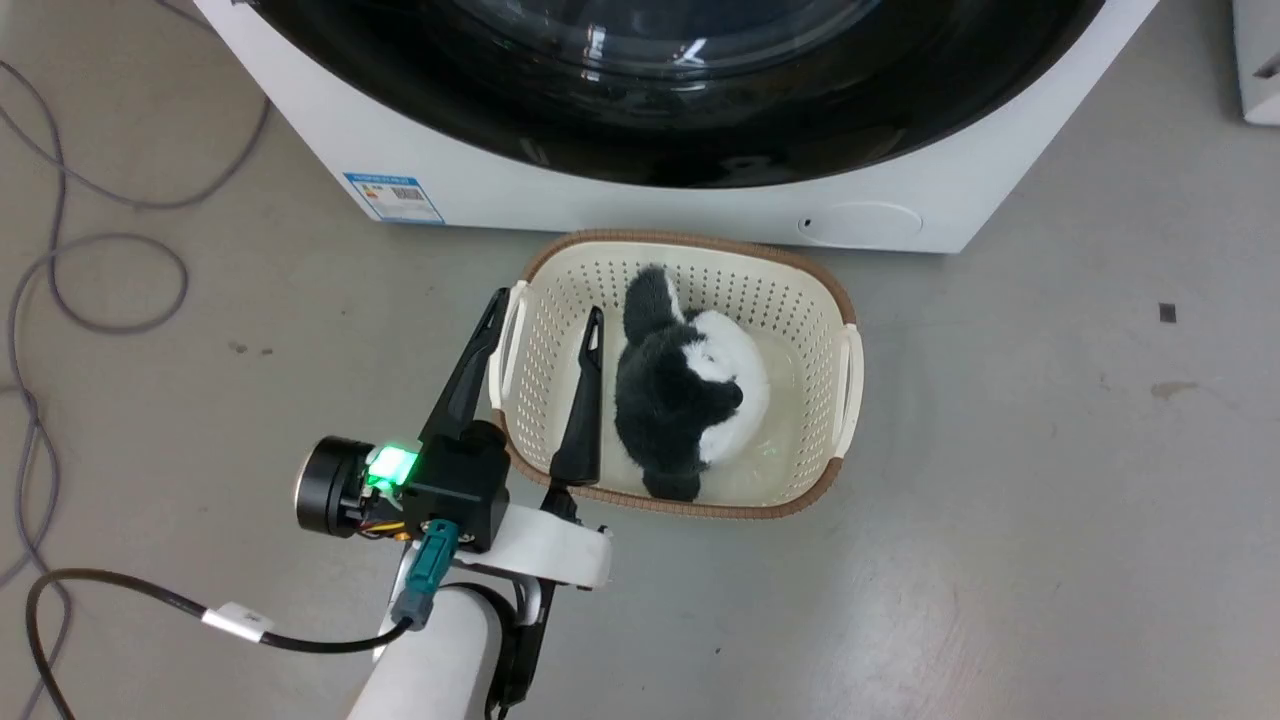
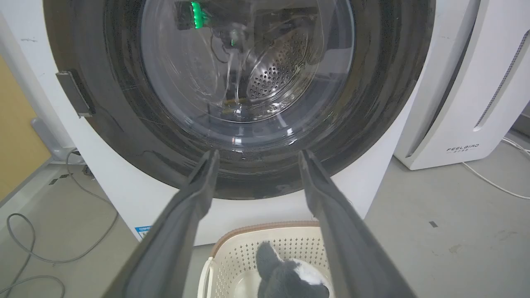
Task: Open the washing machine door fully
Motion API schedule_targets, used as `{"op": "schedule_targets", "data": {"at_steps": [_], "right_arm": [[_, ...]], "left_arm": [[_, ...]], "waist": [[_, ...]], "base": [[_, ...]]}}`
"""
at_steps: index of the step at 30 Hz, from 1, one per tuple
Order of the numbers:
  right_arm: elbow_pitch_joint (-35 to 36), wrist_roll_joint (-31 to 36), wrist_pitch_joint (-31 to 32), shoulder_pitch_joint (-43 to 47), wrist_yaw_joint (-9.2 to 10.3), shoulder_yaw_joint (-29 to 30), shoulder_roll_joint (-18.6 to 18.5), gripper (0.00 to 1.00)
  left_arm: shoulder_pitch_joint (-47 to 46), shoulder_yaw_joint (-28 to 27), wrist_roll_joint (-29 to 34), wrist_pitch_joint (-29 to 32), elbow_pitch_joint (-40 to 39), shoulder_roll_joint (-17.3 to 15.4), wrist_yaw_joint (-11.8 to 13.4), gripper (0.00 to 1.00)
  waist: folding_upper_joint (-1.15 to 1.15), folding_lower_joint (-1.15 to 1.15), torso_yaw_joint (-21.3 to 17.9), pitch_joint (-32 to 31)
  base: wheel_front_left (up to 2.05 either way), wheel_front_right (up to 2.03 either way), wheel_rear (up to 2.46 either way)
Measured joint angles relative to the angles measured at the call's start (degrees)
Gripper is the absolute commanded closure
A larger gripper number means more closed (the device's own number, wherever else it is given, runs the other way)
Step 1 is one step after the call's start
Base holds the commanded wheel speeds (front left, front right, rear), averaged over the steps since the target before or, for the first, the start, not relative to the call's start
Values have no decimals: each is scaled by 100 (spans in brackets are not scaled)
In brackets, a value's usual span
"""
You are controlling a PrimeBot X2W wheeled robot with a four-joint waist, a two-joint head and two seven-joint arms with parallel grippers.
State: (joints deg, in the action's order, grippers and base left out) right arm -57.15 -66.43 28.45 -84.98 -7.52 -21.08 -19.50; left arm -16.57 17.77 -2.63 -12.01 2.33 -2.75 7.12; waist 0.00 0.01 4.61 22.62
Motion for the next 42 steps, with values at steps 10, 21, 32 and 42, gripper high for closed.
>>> {"op": "schedule_targets", "data": {"at_steps": [10, 21, 32, 42], "right_arm": [[-445, -491, 904, -792, 9, -426, -76, 100], [-770, -1376, 2175, -1073, 9, -720, -223, 100], [-610, -1725, 2742, -731, 9, -725, -259, 100], [-247, -1870, 3069, -164, 9, -687, -291, 100]], "left_arm": [[-243, 199, -8, -121, 53, 0, 86, 0], [-371, 390, 9, -226, 218, -1, 135, 0], [-363, 398, 45, -267, 361, -1, 94, 0], [-243, 358, 43, -267, 448, -1, 26, 0]], "waist": [[0, 0, 33, 288], [0, 0, 72, 283], [0, -1, -7, -23], [0, -1, -118, -276]], "base": [[0, 0, 0], [0, 0, 0], [0, 0, 0], [0, 0, 0]]}}
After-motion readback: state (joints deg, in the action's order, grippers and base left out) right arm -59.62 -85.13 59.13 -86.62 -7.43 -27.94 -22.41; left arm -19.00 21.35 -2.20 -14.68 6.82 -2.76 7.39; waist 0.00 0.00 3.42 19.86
